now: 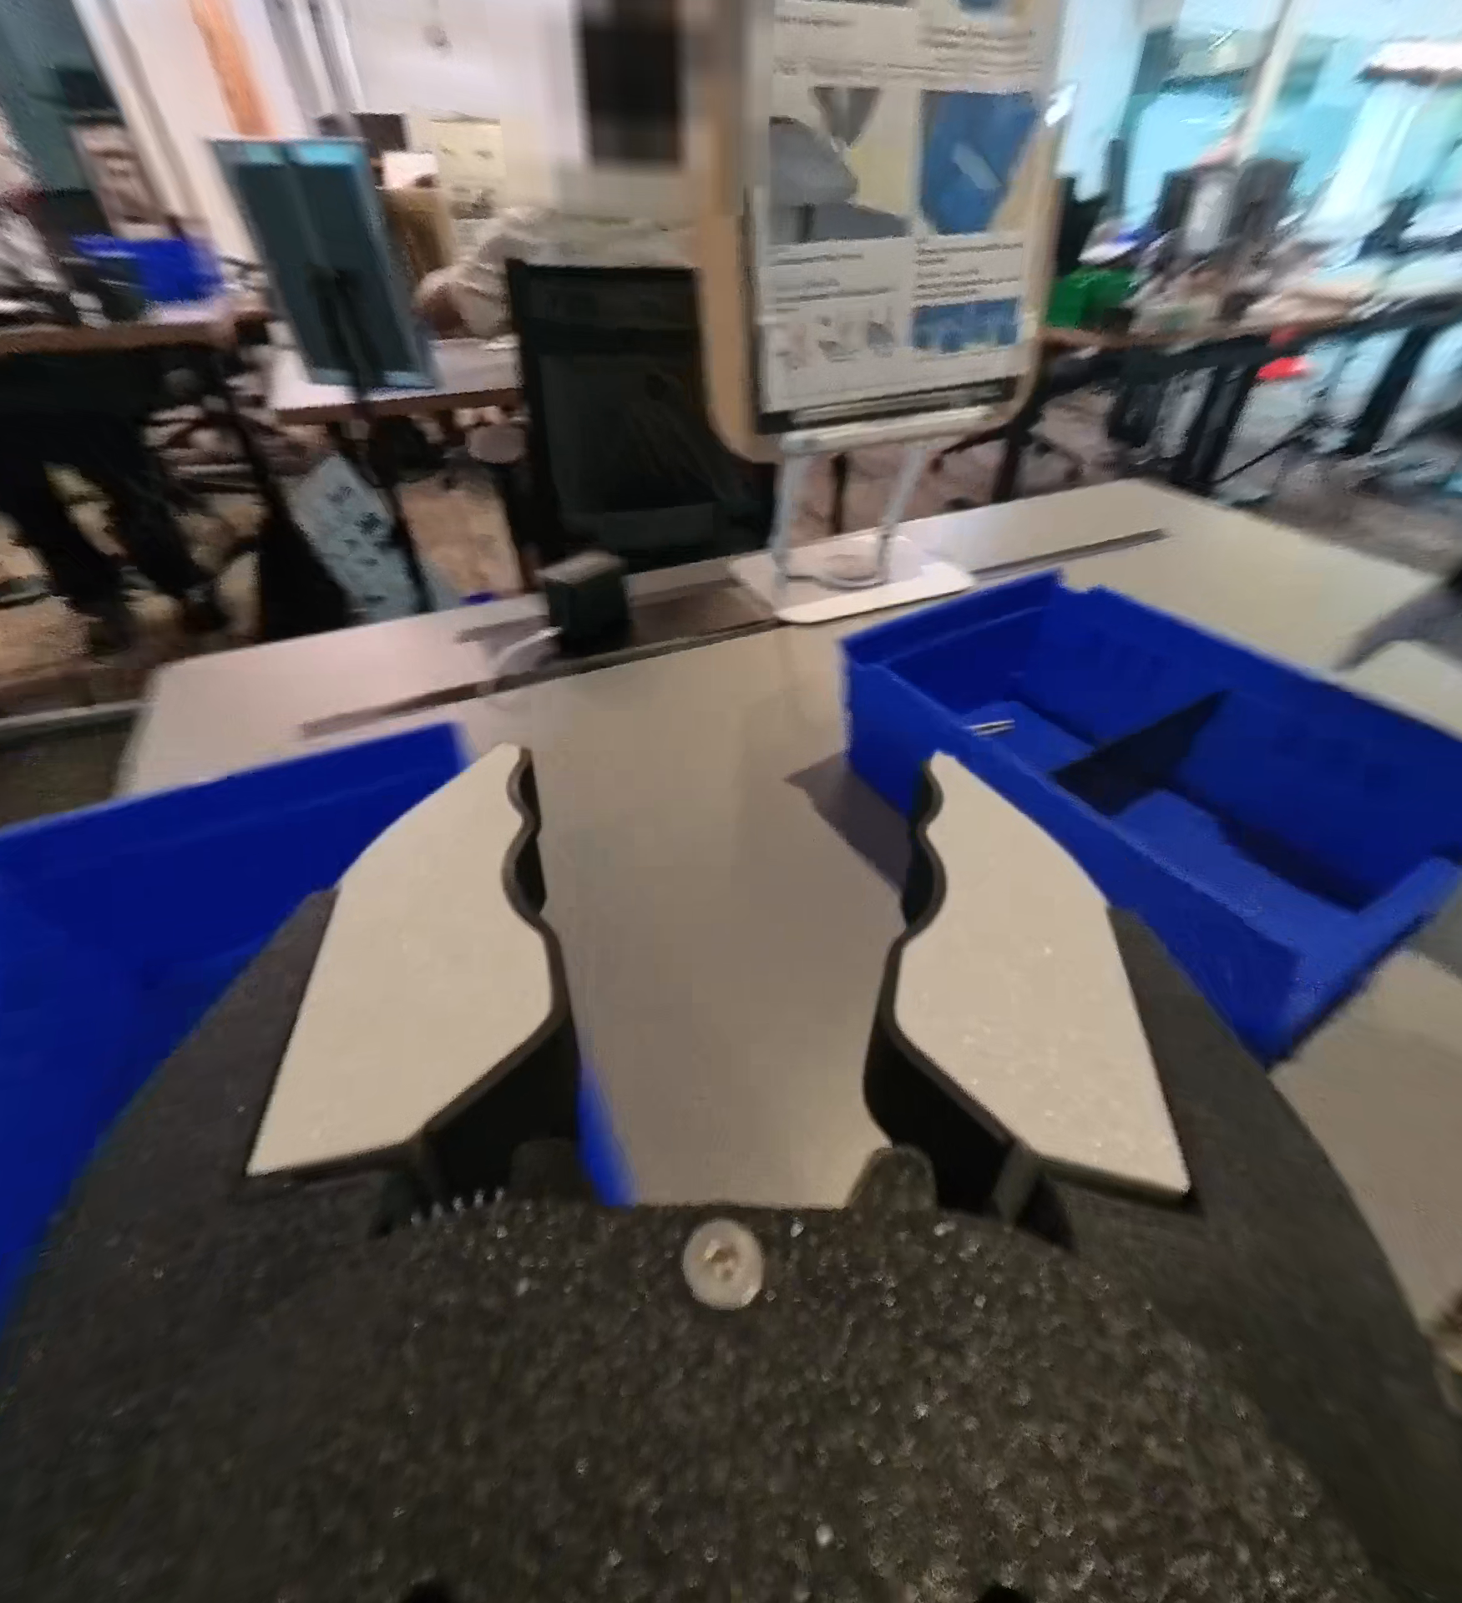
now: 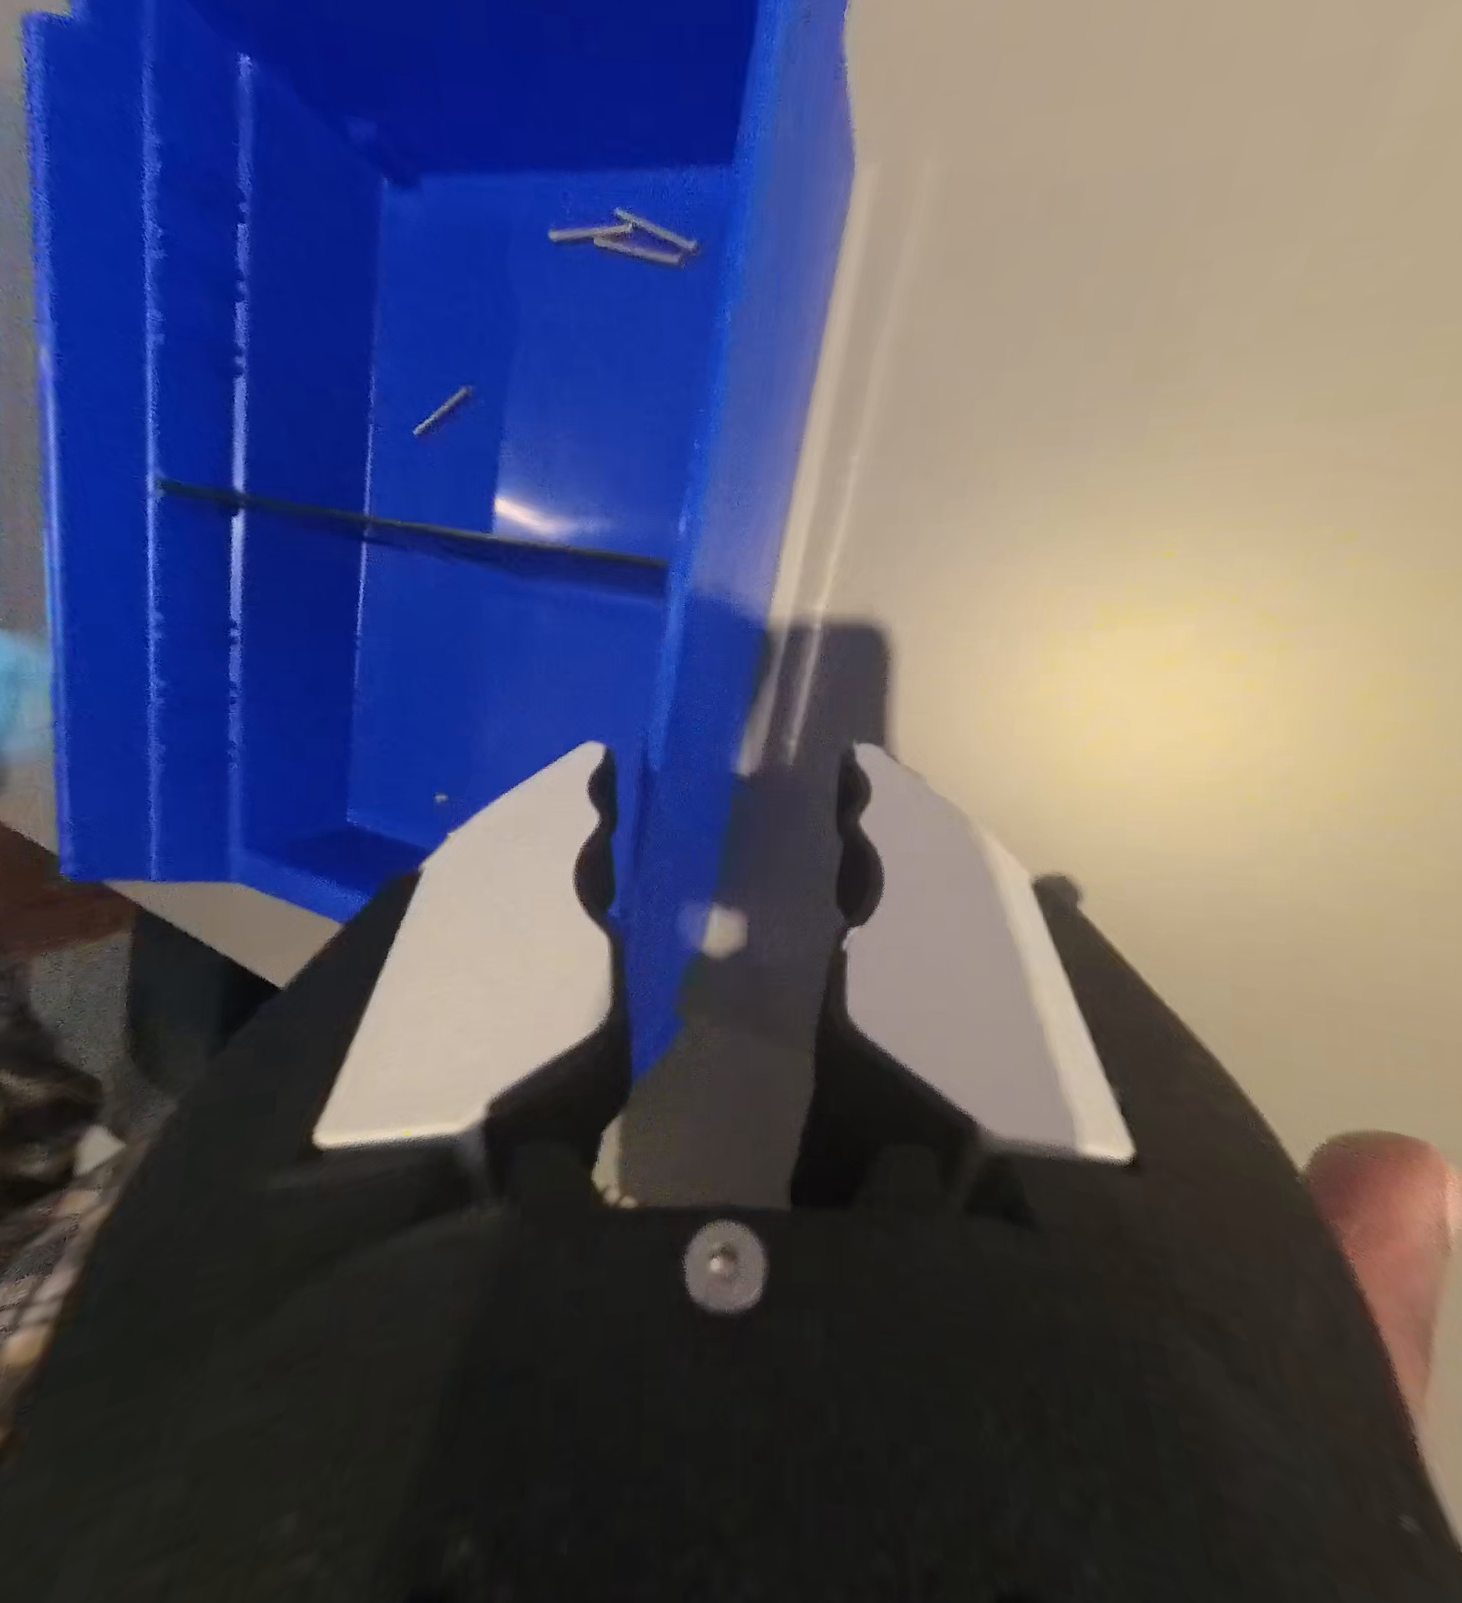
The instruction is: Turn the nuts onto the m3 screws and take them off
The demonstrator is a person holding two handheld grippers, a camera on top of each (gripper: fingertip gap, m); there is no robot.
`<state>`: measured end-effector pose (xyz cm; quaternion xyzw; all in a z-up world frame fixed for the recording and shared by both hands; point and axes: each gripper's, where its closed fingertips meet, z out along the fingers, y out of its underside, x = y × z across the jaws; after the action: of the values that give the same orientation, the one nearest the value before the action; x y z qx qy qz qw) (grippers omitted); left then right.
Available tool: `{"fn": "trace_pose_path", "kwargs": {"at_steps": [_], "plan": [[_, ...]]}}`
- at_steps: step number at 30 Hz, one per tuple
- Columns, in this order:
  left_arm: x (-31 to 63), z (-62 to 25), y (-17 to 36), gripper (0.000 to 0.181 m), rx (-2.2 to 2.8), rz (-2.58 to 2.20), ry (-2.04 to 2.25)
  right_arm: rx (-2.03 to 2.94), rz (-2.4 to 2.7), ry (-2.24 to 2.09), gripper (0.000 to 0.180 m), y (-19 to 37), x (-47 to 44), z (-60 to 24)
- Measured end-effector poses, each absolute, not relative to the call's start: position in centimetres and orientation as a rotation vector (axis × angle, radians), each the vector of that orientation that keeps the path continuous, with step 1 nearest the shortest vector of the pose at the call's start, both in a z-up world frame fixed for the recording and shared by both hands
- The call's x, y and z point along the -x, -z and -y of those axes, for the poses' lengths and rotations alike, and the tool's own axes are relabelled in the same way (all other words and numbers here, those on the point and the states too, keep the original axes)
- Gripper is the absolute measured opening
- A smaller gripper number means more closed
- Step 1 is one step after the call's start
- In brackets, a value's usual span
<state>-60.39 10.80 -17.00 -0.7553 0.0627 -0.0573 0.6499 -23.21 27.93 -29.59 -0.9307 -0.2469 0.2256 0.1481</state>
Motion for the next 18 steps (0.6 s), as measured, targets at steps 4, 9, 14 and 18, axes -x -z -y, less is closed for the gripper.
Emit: {"fn": "trace_pose_path", "kwargs": {"at_steps": [4,9,14,18], "plan": [[70.5,-10.4,15.0,0.086,1.884,-0.071,-0.133,2.58,0.746,-0.696,0.049,28.7,20.3,-26.8],[82.2,-9.8,18.5,0.094,2.227,0.172,-0.21,2.504,0.716,-0.762,0.054,28.9,16.9,-25.6],[87.2,-9.2,25.3,0.093,2.518,0.322,-0.177,2.428,0.675,-0.826,0.055,29.0,15.0,-24.9],[88.6,-9.1,28.8,0.092,2.613,0.405,-0.138,2.417,0.652,-0.857,0.052,29.3,14.3,-24.8]]}}
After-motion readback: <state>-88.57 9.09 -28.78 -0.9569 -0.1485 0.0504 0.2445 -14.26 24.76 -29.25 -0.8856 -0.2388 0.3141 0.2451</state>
